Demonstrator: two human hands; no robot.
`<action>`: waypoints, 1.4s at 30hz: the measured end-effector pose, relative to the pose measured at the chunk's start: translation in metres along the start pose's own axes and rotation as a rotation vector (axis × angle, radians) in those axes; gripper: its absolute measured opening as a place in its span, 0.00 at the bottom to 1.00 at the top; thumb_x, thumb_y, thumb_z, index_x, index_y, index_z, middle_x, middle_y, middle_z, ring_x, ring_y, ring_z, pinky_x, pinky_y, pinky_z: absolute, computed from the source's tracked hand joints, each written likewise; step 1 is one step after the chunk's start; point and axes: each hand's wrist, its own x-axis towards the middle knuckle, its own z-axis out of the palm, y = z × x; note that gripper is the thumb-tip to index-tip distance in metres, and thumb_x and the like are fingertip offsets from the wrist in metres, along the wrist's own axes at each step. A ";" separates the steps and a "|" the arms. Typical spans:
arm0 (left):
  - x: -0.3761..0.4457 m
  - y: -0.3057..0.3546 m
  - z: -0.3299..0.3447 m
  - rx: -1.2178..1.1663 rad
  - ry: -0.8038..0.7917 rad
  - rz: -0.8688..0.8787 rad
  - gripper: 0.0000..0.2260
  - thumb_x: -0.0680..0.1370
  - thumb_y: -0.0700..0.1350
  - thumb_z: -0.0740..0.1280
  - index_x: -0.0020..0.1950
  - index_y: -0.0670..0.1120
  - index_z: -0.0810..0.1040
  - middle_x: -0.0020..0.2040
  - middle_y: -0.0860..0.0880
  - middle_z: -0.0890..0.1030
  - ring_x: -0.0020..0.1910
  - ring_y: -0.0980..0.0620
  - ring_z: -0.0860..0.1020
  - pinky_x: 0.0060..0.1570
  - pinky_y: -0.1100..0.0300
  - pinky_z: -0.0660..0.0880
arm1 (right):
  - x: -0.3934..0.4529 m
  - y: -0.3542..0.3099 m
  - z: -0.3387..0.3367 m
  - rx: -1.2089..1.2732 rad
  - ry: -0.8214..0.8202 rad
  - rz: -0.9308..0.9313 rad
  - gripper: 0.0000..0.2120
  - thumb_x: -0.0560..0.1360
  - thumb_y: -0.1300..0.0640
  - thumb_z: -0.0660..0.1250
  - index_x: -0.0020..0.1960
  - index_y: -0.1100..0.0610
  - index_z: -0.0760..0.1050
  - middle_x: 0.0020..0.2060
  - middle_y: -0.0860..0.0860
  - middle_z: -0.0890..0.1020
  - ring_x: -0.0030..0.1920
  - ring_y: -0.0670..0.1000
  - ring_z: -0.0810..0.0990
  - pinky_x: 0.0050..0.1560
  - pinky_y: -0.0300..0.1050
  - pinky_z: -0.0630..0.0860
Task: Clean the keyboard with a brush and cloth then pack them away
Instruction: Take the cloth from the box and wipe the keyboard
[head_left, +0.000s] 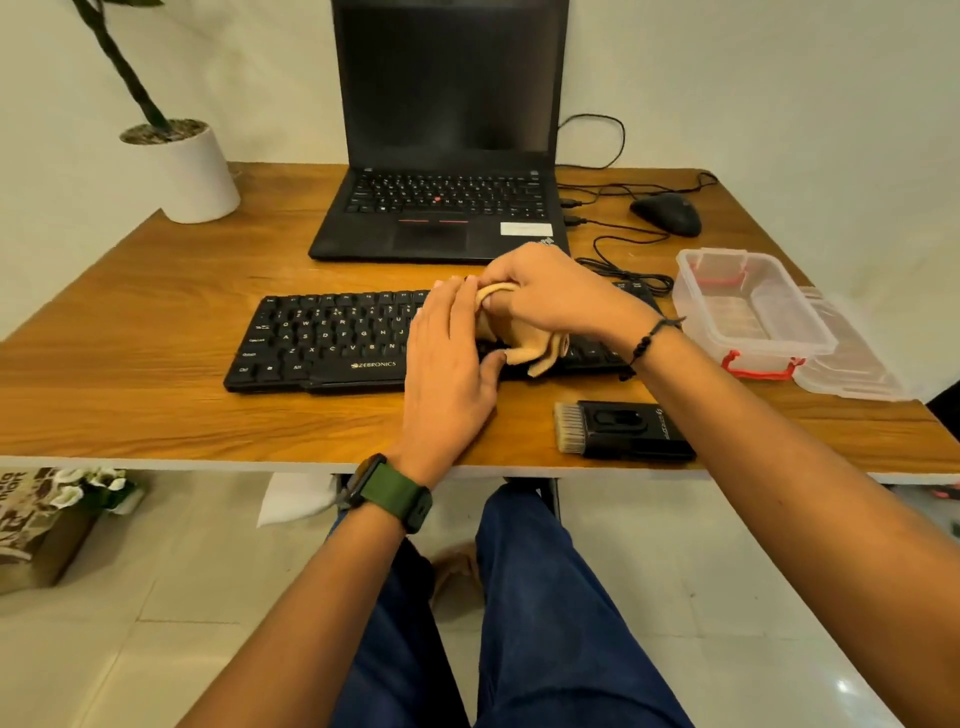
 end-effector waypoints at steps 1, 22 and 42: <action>0.001 -0.006 -0.009 -0.010 0.013 0.006 0.29 0.72 0.41 0.69 0.70 0.38 0.63 0.68 0.38 0.68 0.69 0.41 0.64 0.69 0.53 0.58 | 0.000 -0.003 -0.001 0.012 -0.021 -0.039 0.09 0.76 0.57 0.63 0.51 0.58 0.80 0.47 0.53 0.81 0.48 0.50 0.78 0.50 0.46 0.75; -0.044 -0.080 -0.102 0.299 0.016 0.592 0.08 0.79 0.37 0.61 0.53 0.37 0.78 0.48 0.40 0.82 0.36 0.49 0.72 0.31 0.55 0.71 | -0.044 -0.057 0.072 -0.749 0.334 -0.531 0.10 0.73 0.62 0.58 0.53 0.60 0.66 0.39 0.56 0.77 0.36 0.54 0.74 0.33 0.46 0.66; -0.072 -0.091 -0.088 0.148 -0.363 0.279 0.17 0.78 0.57 0.51 0.56 0.47 0.71 0.62 0.45 0.77 0.65 0.51 0.68 0.61 0.59 0.63 | -0.058 -0.049 0.092 -0.517 -0.053 -0.260 0.36 0.70 0.30 0.44 0.64 0.55 0.66 0.59 0.53 0.71 0.57 0.53 0.67 0.51 0.47 0.67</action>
